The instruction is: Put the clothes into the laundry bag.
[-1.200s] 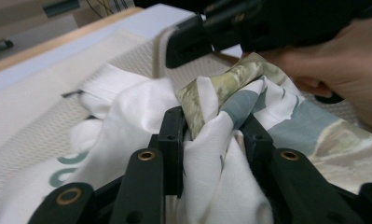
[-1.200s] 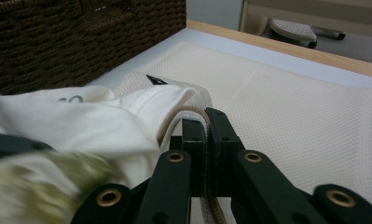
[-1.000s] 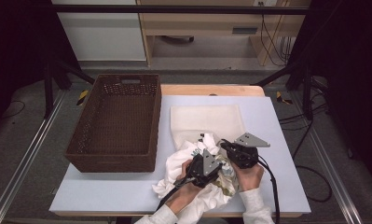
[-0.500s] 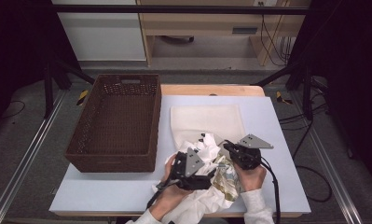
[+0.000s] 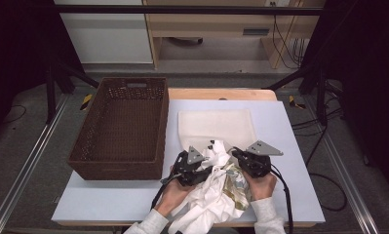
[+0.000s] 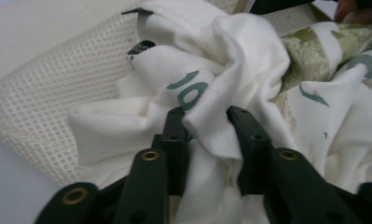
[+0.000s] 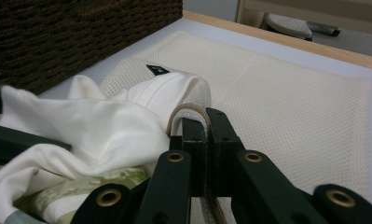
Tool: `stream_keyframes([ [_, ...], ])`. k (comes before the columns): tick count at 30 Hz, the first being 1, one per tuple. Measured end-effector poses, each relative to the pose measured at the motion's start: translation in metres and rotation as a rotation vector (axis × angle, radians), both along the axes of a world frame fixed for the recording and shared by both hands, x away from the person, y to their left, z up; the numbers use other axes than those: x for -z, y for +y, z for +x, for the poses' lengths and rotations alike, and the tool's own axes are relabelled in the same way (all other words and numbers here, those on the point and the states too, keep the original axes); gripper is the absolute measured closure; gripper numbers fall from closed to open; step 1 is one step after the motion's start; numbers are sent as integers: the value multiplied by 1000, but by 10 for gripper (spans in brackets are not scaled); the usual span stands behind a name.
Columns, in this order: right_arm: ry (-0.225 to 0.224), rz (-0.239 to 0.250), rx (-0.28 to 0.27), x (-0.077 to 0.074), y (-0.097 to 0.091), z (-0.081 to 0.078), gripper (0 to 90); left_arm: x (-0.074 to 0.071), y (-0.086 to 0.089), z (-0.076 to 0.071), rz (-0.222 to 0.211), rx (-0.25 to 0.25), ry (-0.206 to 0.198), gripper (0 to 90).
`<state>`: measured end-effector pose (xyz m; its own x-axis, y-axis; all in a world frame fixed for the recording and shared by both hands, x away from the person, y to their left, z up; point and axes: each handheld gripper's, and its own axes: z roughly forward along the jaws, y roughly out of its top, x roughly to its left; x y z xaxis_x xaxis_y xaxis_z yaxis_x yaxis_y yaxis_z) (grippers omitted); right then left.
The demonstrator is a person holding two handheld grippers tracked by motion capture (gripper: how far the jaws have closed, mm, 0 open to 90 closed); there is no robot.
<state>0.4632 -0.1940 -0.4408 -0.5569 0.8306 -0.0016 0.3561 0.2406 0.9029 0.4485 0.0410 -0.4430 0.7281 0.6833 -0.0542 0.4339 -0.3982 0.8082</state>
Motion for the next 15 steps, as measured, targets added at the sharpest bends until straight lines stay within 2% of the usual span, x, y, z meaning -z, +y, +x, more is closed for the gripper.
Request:
stream_keyframes([
  [2,-1,2,5,0,0,0,873,-6,-1,-10,-27,2,-45,739],
  [5,2,19,13,0,-1,0,873,-16,-7,-26,-70,44,-90,751],
  [7,2,27,10,1,0,1,873,-21,-16,-33,-89,93,-96,753],
  [8,0,33,11,1,0,1,873,-22,-23,-36,-73,95,-105,754],
  [9,-5,34,13,1,1,1,874,-21,-31,-38,-40,85,-132,754],
  [10,-11,35,15,1,0,0,874,-18,-38,-38,-14,83,-143,754],
  [13,-19,42,26,1,-4,0,873,-1,-56,-26,58,69,-97,754],
  [15,-25,47,21,0,-4,0,873,13,-67,-16,127,60,-81,749],
])
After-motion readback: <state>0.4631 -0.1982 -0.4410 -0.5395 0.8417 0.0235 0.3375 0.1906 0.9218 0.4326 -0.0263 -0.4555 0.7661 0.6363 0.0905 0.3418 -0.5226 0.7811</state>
